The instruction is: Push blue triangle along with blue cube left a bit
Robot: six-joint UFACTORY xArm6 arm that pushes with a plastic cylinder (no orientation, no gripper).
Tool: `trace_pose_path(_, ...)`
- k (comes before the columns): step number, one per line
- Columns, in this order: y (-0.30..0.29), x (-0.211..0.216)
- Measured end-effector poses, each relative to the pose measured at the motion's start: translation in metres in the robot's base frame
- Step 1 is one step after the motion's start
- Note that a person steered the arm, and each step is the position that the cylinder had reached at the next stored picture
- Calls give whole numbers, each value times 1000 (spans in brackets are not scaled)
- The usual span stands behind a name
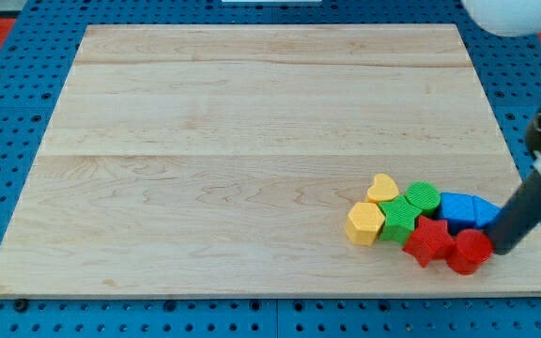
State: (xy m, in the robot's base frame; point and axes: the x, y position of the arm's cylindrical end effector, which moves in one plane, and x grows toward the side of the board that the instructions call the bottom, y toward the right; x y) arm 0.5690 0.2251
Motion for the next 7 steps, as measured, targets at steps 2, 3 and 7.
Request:
trace_pose_path(2, 2, 0)
trace_pose_path(3, 50, 24)
trace_pose_path(7, -27, -34)
